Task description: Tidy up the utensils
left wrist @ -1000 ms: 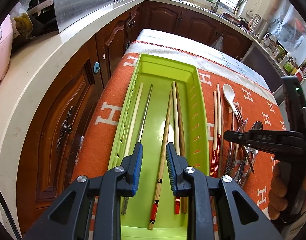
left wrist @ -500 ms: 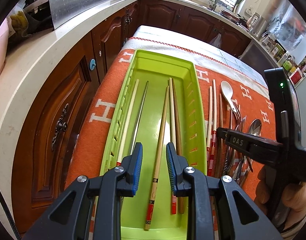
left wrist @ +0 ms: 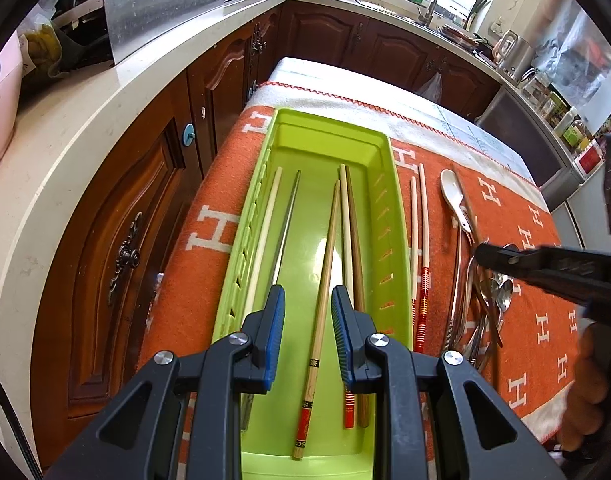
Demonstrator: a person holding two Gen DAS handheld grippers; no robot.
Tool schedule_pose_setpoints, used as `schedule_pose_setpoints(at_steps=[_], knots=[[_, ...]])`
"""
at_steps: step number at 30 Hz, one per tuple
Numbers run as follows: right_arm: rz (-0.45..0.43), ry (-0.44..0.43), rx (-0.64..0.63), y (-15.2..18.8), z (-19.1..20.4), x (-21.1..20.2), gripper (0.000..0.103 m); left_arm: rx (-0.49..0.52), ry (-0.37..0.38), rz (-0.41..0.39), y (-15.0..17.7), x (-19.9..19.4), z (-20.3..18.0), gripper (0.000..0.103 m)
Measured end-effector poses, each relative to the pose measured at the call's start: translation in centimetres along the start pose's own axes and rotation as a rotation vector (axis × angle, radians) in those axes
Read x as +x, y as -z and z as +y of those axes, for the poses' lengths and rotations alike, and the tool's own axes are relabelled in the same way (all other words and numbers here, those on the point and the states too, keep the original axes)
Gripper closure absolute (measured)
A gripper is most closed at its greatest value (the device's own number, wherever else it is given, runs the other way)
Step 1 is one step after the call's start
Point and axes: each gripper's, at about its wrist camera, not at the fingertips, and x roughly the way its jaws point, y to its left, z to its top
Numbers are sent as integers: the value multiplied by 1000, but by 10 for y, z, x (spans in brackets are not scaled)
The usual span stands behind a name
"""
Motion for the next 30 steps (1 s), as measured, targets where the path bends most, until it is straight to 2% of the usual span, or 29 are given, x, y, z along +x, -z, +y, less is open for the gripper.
schedule_pose_setpoints(at_steps=[6, 9, 15, 20, 30], knots=[[40, -202, -26, 3, 28, -18, 97, -11, -13, -15, -4, -6, 5, 81], [66, -240, -65, 9, 50, -11, 97, -20, -26, -27, -6, -11, 9, 81], [101, -232, -111, 16, 74, 11, 96, -34, -48, -31, -6, -14, 14, 81], [131, -230, -118, 15, 77, 24, 95, -36, -51, -21, -4, -12, 14, 80], [102, -179, -154, 19, 64, 17, 95, -18, -51, -24, -4, -13, 6, 74]])
